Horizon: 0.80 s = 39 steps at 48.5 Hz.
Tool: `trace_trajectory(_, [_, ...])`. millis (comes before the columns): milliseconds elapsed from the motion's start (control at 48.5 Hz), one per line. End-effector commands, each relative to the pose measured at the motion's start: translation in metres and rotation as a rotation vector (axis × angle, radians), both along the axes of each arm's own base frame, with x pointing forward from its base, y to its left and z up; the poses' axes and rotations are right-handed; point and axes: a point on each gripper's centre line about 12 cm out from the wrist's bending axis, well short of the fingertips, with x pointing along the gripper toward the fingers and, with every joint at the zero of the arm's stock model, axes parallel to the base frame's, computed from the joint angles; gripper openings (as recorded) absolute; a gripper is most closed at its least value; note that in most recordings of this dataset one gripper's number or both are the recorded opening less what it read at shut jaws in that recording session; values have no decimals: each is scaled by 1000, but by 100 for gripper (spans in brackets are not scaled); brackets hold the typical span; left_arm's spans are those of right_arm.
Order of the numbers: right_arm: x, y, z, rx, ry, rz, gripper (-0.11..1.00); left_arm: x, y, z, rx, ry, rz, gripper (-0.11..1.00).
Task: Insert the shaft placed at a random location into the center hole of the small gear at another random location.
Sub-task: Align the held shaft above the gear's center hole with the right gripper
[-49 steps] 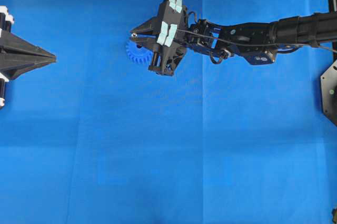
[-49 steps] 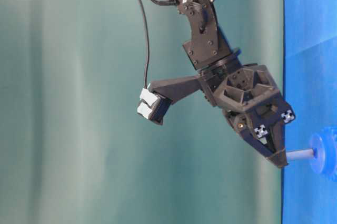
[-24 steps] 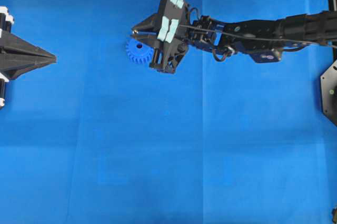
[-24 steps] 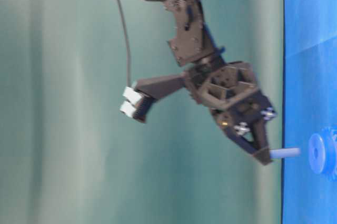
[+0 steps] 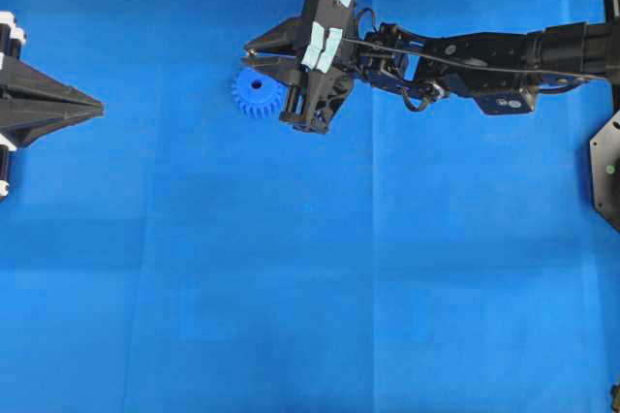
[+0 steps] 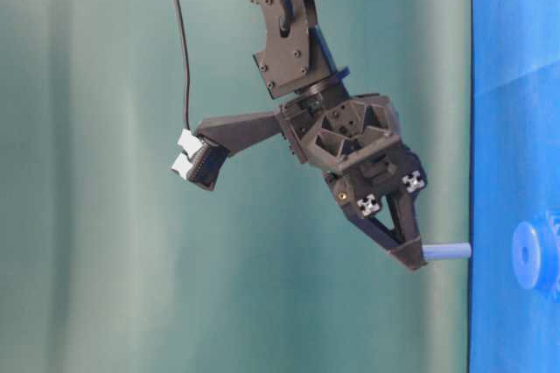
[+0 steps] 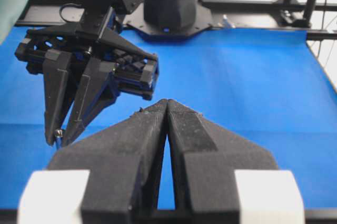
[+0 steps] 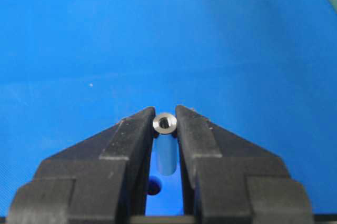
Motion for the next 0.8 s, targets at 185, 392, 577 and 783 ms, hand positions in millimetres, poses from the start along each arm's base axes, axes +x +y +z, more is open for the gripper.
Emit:
trace_trajectory(185, [6,-2,-10,36,-28,-26,4,1,0,3,-3,-8,-1,0])
trace_trajectory(392, [8,-2,-26,72,-15,-41,4,1,0,3,-2,-9,0,0])
trace_trajectory(577, [8,-1,-30,76,-8,-41,4,1,0,3,-2,-8,0,0])
trace_trajectory(783, [7,-1,-28,76,-10,-40,4,1,0,3,0,-8,0,0])
